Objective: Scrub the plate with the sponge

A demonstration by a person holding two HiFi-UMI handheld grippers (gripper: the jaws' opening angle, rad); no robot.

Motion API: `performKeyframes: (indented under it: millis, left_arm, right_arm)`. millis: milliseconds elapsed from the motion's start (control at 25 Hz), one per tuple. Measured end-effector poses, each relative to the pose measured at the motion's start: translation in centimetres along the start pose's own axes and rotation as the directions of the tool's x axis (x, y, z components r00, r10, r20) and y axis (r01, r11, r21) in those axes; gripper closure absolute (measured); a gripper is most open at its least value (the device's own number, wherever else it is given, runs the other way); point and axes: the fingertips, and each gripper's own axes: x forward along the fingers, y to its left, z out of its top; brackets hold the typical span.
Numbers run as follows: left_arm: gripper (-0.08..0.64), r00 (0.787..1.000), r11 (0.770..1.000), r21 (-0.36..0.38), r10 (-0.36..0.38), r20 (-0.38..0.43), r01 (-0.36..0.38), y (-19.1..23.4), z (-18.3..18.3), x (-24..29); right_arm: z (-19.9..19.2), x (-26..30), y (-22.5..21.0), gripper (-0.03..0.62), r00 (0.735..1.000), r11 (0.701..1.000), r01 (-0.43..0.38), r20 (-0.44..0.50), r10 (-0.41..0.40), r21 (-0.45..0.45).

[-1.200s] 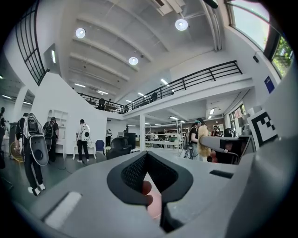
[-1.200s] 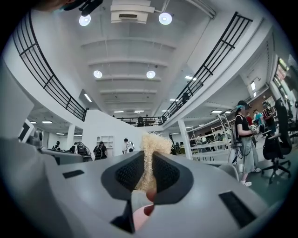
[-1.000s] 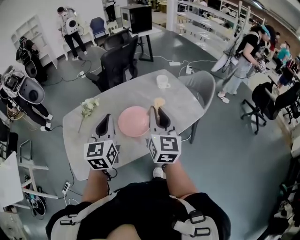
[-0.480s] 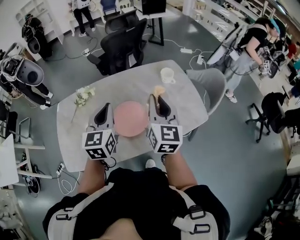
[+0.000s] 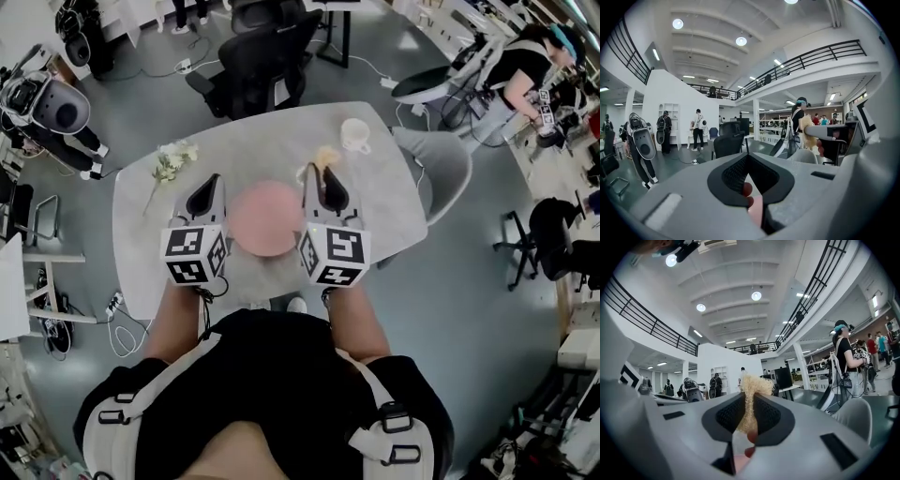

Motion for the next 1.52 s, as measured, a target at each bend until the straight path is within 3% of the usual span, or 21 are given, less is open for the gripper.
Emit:
performKeyframes:
  millis: [320, 520, 760, 1040, 1160, 1240, 1520]
  left_arm:
    - [0.512, 0.99, 0.999, -0.027, -0.028, -0.139, 0.024, 2.1, -5.4, 2.8]
    - [0.508, 0.958, 0.998, -0.069, -0.022, -0.286, 0.003, 3.8, -12.5, 4.7]
    - [0.503, 0.871, 0.987, -0.158, -0.047, -0.49, -0.036, 4.9, -22.1, 6.7]
    - [0.502, 0.759, 0.981, -0.168, -0.04, -0.65, -0.092, 5.9, -30.2, 6.6]
    - [0.495, 0.706, 0.962, -0.244, -0.09, -0.702, -0.119, 5.2, -33.3, 5.8]
    - [0.495, 0.687, 0.943, -0.302, -0.126, -0.716, -0.143, 4.9, -34.7, 5.7]
    - [0.488, 0.661, 0.836, -0.5, -0.244, -0.709, -0.227, 4.4, -37.4, 6.3]
  right_arm:
    - [-1.0, 0.3, 0.5, 0.54, 0.999, 0.999, 0.017, -0.048, -0.019, -0.038]
    - [-1.8, -1.1, -0.3, 0.54, 0.995, 0.997, 0.059, -0.073, -0.063, -0.054]
    - [-2.5, -2.7, -1.9, 0.54, 0.986, 0.989, 0.125, -0.099, -0.132, -0.08]
    - [-3.7, -4.1, -2.8, 0.54, 0.976, 0.98, 0.169, -0.123, -0.182, -0.105]
    - [-4.0, -4.7, -3.0, 0.54, 0.973, 0.978, 0.172, -0.135, -0.187, -0.119]
    - [-4.0, -4.8, -3.2, 0.54, 0.972, 0.976, 0.176, -0.137, -0.192, -0.126]
    - [-3.8, -4.8, -3.5, 0.54, 0.968, 0.97, 0.192, -0.133, -0.212, -0.146]
